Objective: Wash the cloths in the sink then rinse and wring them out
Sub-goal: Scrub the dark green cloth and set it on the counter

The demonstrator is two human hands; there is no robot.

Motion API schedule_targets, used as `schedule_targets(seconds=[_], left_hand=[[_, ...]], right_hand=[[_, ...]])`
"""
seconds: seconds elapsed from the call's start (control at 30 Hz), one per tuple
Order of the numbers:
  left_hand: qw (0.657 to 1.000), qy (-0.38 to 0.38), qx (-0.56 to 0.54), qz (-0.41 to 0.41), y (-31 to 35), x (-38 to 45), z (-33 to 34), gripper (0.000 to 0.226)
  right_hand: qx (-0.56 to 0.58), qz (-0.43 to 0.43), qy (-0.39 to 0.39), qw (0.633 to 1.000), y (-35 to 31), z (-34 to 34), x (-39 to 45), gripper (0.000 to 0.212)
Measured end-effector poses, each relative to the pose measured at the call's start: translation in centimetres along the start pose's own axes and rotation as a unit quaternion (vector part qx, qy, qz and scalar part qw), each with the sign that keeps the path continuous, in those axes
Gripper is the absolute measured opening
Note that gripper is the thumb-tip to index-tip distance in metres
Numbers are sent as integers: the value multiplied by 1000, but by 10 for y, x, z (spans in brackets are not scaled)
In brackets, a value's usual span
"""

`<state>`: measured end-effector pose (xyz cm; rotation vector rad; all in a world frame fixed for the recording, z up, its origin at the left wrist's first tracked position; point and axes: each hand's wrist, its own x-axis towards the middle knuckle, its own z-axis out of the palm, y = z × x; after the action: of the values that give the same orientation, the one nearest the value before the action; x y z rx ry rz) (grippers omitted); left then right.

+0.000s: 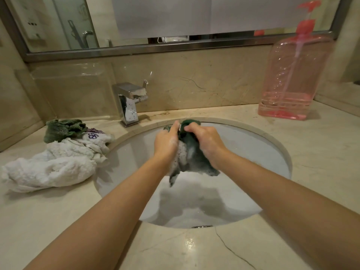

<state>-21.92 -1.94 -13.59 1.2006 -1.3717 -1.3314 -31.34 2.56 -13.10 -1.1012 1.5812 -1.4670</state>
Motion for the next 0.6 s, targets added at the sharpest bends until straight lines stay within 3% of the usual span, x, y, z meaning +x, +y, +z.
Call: schedule_targets(seconds=[0.07,0.17,0.3,0.43,0.6], left_hand=[[995,-35,-92,-35,2,-8,12,37],[995,-51,-82,-30,5,-19,26,32],[995,-40,-89,-23,4,-14,19,39],[983,-66,-142,-95,11,-24,14,40],[986,-40,-146,-74,16,-20,11,38]], right_hand=[[-50,-81,61,994,-2,11,-5,40],[-130,-132,151,971,-1,6,0,50],[-128,-210,131,960,5,24,-10,56],[-149,-146,142,968,-1,21,-2,56],[-184,-205,107,955,1,20,-9,54]])
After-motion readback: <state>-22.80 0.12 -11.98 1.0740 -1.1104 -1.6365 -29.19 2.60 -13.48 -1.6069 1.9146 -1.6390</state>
